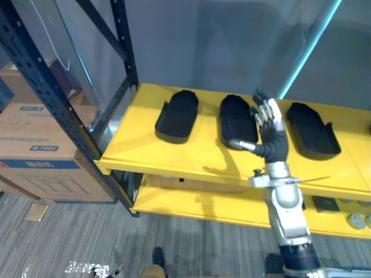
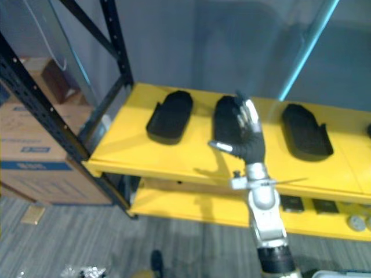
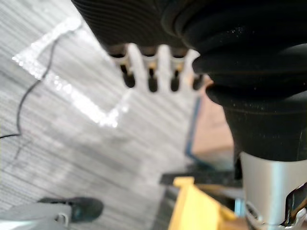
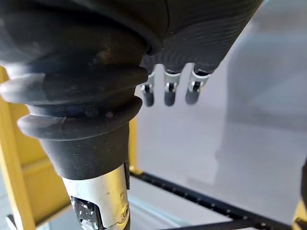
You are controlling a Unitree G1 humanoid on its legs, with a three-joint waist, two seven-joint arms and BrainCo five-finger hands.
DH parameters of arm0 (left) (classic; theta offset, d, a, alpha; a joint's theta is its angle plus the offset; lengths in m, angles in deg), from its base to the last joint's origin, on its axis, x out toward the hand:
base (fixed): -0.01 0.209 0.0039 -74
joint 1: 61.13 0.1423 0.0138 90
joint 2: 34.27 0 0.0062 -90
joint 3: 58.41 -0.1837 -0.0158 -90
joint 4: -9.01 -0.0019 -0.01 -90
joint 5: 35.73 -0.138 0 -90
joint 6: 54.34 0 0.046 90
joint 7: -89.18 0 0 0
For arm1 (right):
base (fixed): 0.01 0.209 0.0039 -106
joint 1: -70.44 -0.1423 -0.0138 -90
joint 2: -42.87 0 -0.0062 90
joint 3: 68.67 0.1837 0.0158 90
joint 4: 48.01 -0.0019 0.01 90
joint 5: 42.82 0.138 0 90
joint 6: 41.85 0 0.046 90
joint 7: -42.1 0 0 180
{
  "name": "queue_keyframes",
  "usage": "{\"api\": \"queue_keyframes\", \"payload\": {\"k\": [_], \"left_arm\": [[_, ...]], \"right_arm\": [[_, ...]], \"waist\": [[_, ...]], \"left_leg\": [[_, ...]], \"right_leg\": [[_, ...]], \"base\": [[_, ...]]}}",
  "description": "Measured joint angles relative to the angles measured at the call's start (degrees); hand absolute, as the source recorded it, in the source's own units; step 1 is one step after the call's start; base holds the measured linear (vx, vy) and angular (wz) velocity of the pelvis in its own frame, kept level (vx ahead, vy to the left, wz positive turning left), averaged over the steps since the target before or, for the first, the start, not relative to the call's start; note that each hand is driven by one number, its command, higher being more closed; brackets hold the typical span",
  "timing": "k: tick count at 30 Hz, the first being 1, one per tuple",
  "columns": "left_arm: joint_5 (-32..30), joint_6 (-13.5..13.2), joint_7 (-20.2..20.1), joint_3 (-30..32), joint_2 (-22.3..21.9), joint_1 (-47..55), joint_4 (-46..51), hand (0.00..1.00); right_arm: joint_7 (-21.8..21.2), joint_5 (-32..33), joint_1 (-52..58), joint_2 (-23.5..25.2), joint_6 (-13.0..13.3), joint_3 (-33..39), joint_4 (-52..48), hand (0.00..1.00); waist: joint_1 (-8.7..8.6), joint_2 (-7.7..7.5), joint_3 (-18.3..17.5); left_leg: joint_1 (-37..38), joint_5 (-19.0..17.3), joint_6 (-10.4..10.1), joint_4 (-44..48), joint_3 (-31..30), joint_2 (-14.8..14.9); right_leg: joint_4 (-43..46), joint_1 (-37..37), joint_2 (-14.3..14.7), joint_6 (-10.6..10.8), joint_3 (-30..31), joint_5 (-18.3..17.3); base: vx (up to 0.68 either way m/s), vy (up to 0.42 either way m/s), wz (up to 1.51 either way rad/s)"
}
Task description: Walk over and take plastic housings, then place them on the shelf
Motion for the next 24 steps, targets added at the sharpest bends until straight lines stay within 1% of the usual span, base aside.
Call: {"api": "queue_keyframes", "payload": {"k": [1, 2, 4, 5, 7, 9, 11, 12, 14, 15, 16, 19, 21, 22, 24], "left_arm": [[0.01, 0.5, -0.23, 0.34, 0.18, -0.8, -1.29, 0.0], [0.02, 0.88, -0.5, 0.4, 0.25, -1.08, -1.79, 0.0], [0.01, 1.81, -1.06, 0.36, 0.05, -1.01, -1.86, 0.0], [-0.01, 2.07, -1.16, 0.37, 0.05, -1.0, -1.86, 0.0], [-0.04, 2.84, -1.75, 0.38, 0.04, -0.73, -1.86, 0.0], [-0.03, 3.46, -2.25, 0.34, 0.04, -0.88, -1.72, 0.0], [0.01, 3.55, -3.13, 0.23, 0.11, -0.81, -1.67, 0.0], [0.25, 3.55, -3.28, 0.1, 0.21, -0.86, -1.62, 0.0], [1.03, 3.5, -3.6, -1.52, 0.6, -1.47, -0.49, 0.0], [1.09, 3.49, -3.74, -2.04, 0.66, -1.67, -0.3, 0.0], [1.14, 3.48, -3.88, -2.62, 0.51, -2.11, 0.22, 0.0], [2.86, 3.3, -4.65, -4.71, 0.23, -3.49, 1.11, 0.0], [3.36, 3.3, -5.52, -4.93, -0.08, -4.24, 1.73, 0.0], [3.39, 3.3, -5.57, -5.08, -0.04, -4.31, 1.9, 0.0], [4.48, 3.33, -5.72, -6.45, 0.2, -4.31, 2.34, 0.0]], "right_arm": [[0.76, -0.07, -1.91, 0.07, -1.5, -0.89, 4.03, 0.0], [1.24, -0.12, -2.67, 0.12, -2.26, -1.34, 5.95, 0.0], [3.24, -0.91, -4.4, 0.67, -4.33, -2.34, 11.83, 0.0], [3.94, -1.28, -4.91, 0.85, -4.82, -2.38, 13.11, 0.0], [6.35, -2.37, -7.91, 1.84, -5.96, -2.11, 18.67, 0.0], [7.48, -2.39, -10.61, 2.04, -6.79, -1.91, 21.85, 0.0], [7.95, -2.38, -14.13, 2.12, -6.99, -1.77, 24.56, 0.0], [7.95, -2.42, -15.55, 2.11, -6.99, -1.75, 25.38, 0.0], [8.04, -2.59, -22.53, 1.45, -7.02, -0.65, 28.03, 0.0], [8.19, -2.97, -23.98, 1.23, -7.03, -0.21, 28.43, 0.0], [9.0, -3.6, -25.95, 0.56, -7.04, 0.34, 28.61, 0.0], [10.54, -4.43, -31.78, -1.52, -7.05, 0.95, 30.3, 0.0], [12.4, -4.66, -35.38, -2.75, -7.06, 1.01, 31.93, 0.0], [12.94, -4.7, -35.81, -2.95, -7.11, 1.1, 32.28, 0.0], [15.4, -6.01, -36.37, -3.17, -7.98, 1.51, 33.22, 0.0]], "waist": [[0.53, 0.03, 0.01], [0.56, 0.08, 0.06], [1.93, 0.26, 0.09], [2.25, 0.39, 0.18], [3.61, 0.99, 1.03], [3.64, 1.52, 2.08], [3.98, 2.09, 2.77], [4.04, 2.21, 2.92], [4.33, 2.52, 4.83], [4.61, 2.61, 5.35], [5.17, 2.93, 6.01], [5.47, 4.36, 7.36], [5.52, 5.51, 9.7], [5.53, 5.7, 10.16], [6.02, 5.89, 10.63]], "left_leg": [[0.47, -0.07, 0.08, 0.0, -0.65, -0.11], [0.7, -0.07, 0.08, 0.0, -1.15, -0.19], [0.82, -0.03, 0.02, 0.0, -2.51, -0.48], [0.79, -0.03, 0.02, 0.0, -2.76, -0.53], [0.79, -0.03, 0.03, 0.01, -3.15, -0.8], [0.46, -0.02, 0.05, 0.01, -4.39, -1.43], [-0.57, 0.66, 0.24, 0.03, -5.11, -1.8], [-1.13, 0.96, 0.43, 0.05, -5.44, -1.85], [-2.26, 1.66, 0.41, 0.2, -6.15, -1.72], [-2.28, 1.69, 0.38, 0.31, -6.25, -1.69], [-2.43, 1.75, 0.28, 0.32, -6.54, -1.64], [-4.2, 2.16, 0.16, 0.13, -7.89, -1.42], [-4.42, 2.39, -0.16, 0.1, -8.59, -1.36], [-4.45, 2.43, -0.24, 0.1, -8.82, -1.38], [-4.96, 2.58, -0.4, 0.1, -9.0, -1.37]], "right_leg": [[-0.05, 0.82, 0.07, 0.05, -0.84, -0.57], [-0.05, 1.3, 0.05, 0.18, -1.44, -0.88], [0.77, 1.72, -0.18, 0.59, -2.85, -2.09], [0.77, 1.83, -0.17, 0.98, -3.04, -2.42], [0.75, 2.23, -0.34, 1.05, -3.61, -2.67], [0.98, 2.5, -0.83, 1.34, -4.82, -2.85], [1.21, 1.87, -0.82, 1.85, -5.39, -2.39], [1.38, 1.65, -0.8, 1.76, -5.58, -1.89], [1.58, 0.74, -0.71, 1.61, -5.79, -1.77], [1.68, 0.71, -0.68, 1.52, -5.79, -1.83], [1.99, 0.55, -0.6, 1.32, -5.79, -1.95], [3.51, -1.22, -0.27, 0.5, -5.84, -2.54], [5.02, -1.81, -0.28, 0.62, -5.92, -3.2], [5.36, -1.86, -0.31, 0.66, -6.02, -3.45], [6.84, -2.92, -0.53, 0.93, -6.08, -4.23]], "base": [[-0.02, -0.017, 0.23], [-0.04, -0.017, 0.34], [-0.03, -0.014, 0.35], [0.0, -0.012, 0.22], [0.02, -0.004, 0.16], [0.03, 0.007, 0.28], [0.04, 0.0, 0.22], [0.07, -0.012, 0.24], [0.05, -0.01, 0.17], [0.0, -0.019, 0.08], [-0.03, -0.026, 0.19], [-0.05, -0.017, 0.19], [-0.07, -0.006, 0.11], [-0.08, -0.007, 0.12], [-0.06, -0.011, 0.07]]}}
